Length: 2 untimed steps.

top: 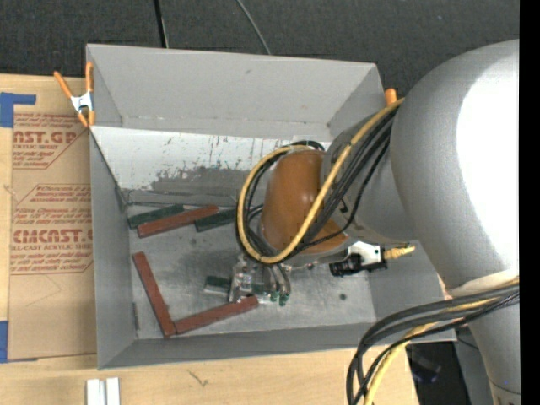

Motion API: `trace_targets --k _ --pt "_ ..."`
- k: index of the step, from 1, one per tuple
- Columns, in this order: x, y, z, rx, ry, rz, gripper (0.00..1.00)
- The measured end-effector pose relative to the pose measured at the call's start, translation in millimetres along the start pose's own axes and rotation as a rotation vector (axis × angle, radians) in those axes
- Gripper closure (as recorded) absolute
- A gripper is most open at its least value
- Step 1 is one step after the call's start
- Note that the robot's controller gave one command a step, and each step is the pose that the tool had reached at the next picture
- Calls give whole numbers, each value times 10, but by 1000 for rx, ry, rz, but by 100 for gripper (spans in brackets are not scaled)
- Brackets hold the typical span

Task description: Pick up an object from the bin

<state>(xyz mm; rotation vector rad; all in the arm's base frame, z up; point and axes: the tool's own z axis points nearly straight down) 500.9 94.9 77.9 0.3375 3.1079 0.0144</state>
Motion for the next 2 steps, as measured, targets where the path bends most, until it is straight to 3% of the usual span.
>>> trace_targets --k 1,2 --pt "3 -2 0 1 1 0 100" --pt "-51 -66 -1351 10 13 8 100"
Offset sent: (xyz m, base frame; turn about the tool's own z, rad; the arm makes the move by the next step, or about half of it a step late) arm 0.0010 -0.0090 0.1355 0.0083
